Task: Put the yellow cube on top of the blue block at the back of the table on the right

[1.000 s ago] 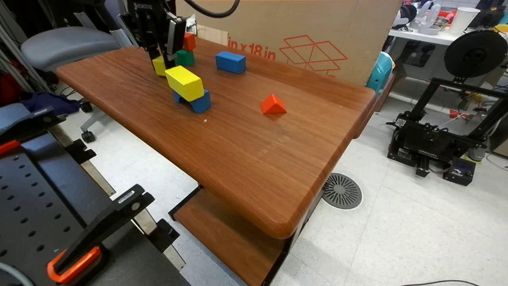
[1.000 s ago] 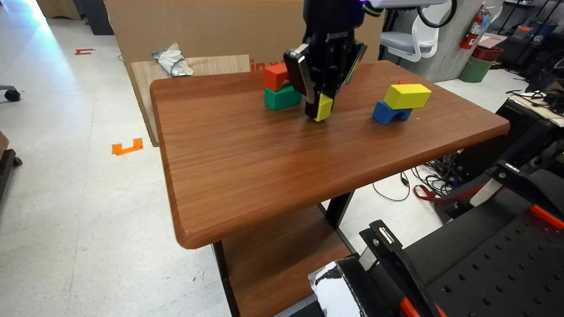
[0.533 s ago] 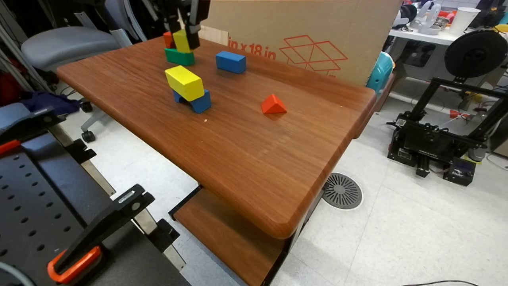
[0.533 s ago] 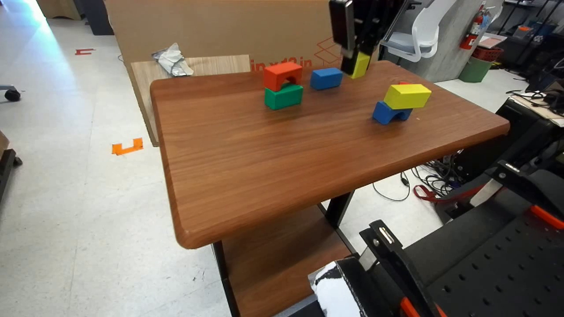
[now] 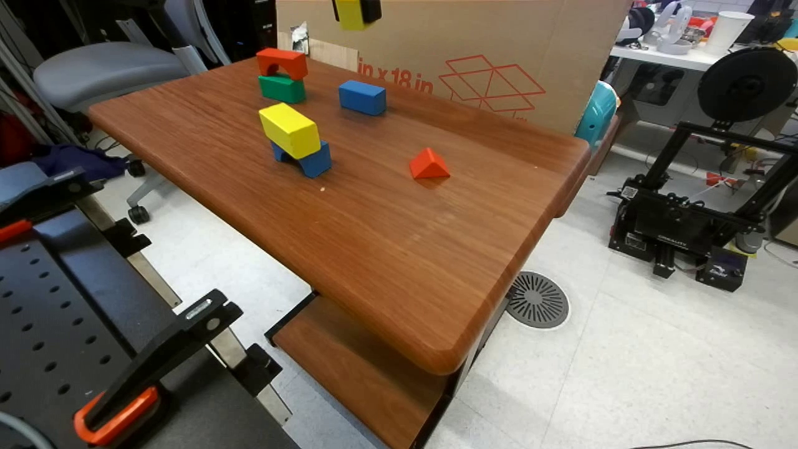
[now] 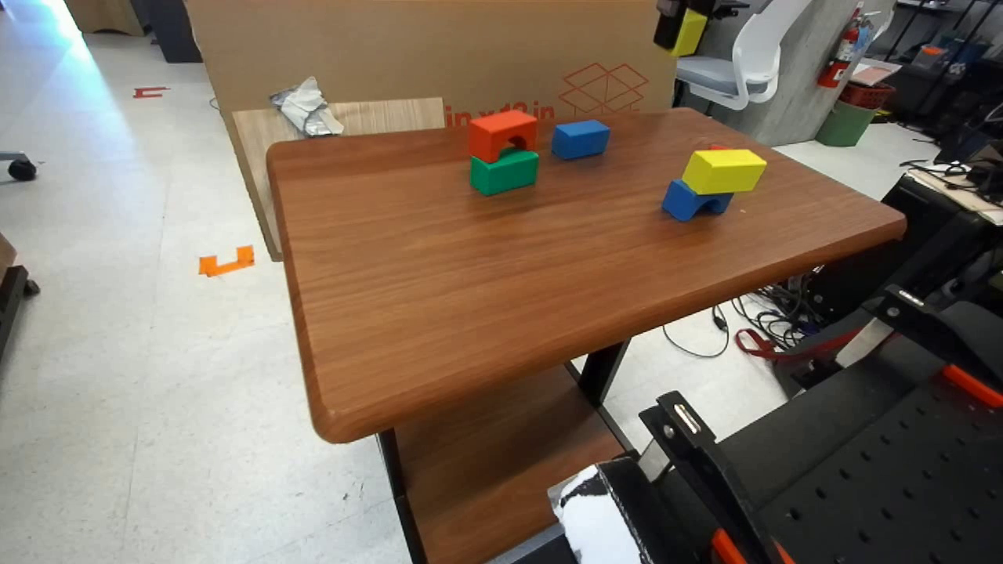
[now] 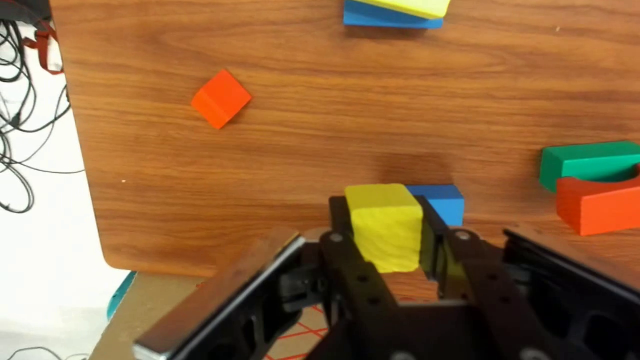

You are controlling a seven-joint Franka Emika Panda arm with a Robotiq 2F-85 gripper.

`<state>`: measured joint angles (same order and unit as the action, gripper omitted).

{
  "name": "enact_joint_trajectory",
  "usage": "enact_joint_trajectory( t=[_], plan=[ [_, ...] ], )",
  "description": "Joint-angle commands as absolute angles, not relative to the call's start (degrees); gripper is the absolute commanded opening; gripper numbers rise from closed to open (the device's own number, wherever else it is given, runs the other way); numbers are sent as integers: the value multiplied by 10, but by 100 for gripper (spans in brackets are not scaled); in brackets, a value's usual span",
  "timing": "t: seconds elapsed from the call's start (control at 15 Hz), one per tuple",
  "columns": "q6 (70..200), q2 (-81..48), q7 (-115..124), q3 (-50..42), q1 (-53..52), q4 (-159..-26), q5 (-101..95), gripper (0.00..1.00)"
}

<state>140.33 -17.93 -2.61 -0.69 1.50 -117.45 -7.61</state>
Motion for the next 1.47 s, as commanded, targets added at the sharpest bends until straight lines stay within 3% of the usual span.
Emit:
enact_joint_trajectory(
  t=[0.0, 1.4],
  plan=[
    [1354, -218, -29, -5, 11, -1114, -62, 8],
    [1335, -359, -24, 17, -7, -979, -52, 8]
  ],
)
